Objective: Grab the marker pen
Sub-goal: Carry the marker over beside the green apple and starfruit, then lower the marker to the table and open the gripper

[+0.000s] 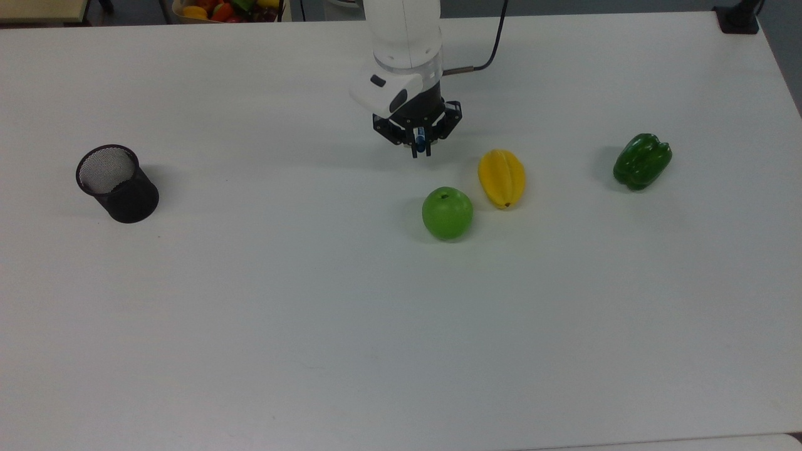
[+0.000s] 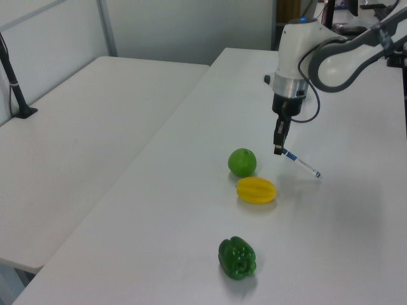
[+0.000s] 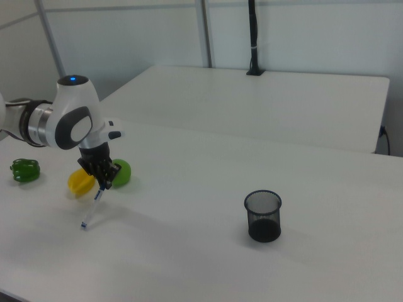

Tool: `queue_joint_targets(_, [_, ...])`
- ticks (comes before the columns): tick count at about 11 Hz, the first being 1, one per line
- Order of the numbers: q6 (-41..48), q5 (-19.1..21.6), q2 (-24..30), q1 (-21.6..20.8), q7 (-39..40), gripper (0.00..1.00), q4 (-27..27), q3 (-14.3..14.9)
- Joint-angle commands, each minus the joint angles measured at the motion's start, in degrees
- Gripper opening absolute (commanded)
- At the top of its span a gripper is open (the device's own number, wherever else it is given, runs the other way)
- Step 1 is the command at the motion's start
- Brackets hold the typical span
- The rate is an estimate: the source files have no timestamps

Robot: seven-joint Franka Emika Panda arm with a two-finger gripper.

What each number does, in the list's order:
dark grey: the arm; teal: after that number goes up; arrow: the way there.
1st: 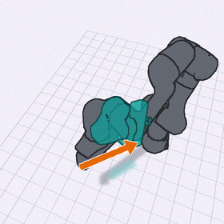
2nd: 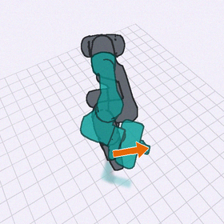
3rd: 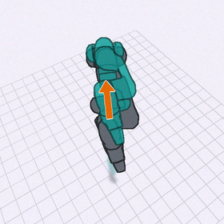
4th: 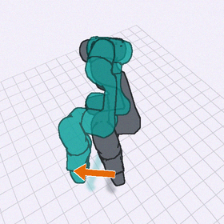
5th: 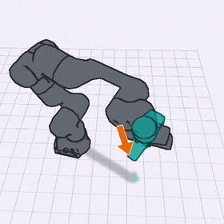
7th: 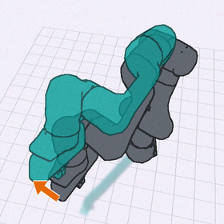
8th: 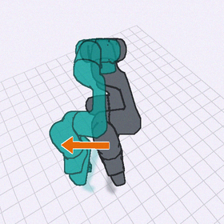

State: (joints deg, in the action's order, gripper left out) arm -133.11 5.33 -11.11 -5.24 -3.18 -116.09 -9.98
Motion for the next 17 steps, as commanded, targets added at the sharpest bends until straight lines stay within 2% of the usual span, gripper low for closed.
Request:
queue_joint_targets(1, [-4.43,-1.47,-1.89,-0.64,-1.12,0.00,-1.50,0.22])
queue_joint_targets(5, [-9.09,-2.43,-4.09,-0.64,-1.12,0.00,-2.74,0.14])
queue_joint_targets(8, [-9.27,-3.22,-4.88,-1.17,-1.03,0.11,-2.65,0.14])
queue_joint_targets(10, [-9.19,-3.31,-5.06,-1.08,-1.03,0.33,-2.65,0.14])
queue_joint_targets(12, [-9.19,-3.31,-5.06,-0.91,-1.03,0.62,-2.56,0.14])
queue_joint_targets(13, [-9.10,-3.31,-4.97,-0.82,-1.12,0.67,-2.39,0.14])
queue_joint_targets(15, [-8.58,-3.31,-4.62,-0.65,-1.12,0.94,-1.95,0.14])
queue_joint_targets(16, [-8.31,-3.22,-4.10,-0.56,-1.21,1.00,-1.94,0.14])
queue_joint_targets(17, [-8.13,-3.22,-3.05,-0.12,-1.30,1.00,-1.86,0.14])
